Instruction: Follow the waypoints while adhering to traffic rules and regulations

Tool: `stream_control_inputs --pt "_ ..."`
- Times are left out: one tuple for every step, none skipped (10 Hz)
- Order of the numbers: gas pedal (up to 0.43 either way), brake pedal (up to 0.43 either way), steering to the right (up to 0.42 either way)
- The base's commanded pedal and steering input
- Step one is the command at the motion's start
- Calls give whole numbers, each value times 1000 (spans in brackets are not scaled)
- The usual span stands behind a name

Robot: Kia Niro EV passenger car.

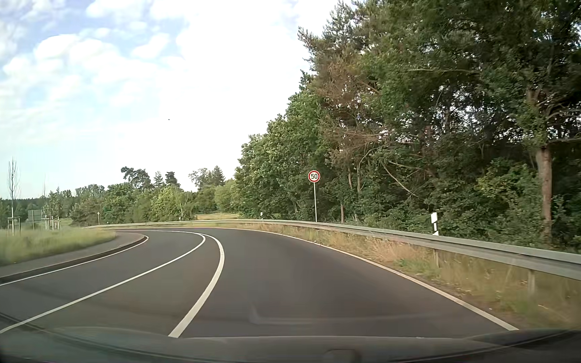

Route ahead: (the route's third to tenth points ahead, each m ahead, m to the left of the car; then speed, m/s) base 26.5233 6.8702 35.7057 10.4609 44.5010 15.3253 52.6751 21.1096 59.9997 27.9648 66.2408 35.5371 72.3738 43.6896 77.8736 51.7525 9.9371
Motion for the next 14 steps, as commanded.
stream_control_inputs --pt "197 30 -48" --pt "197 24 -49" --pt "197 30 -50" --pt "197 30 -54" --pt "197 30 -57" --pt "197 30 -61" --pt "197 30 -64" --pt "197 30 -64" --pt "197 30 -64" --pt "189 24 -64" --pt "177 24 -64" --pt "169 24 -64" --pt "157 30 -65" --pt "150 30 -66"
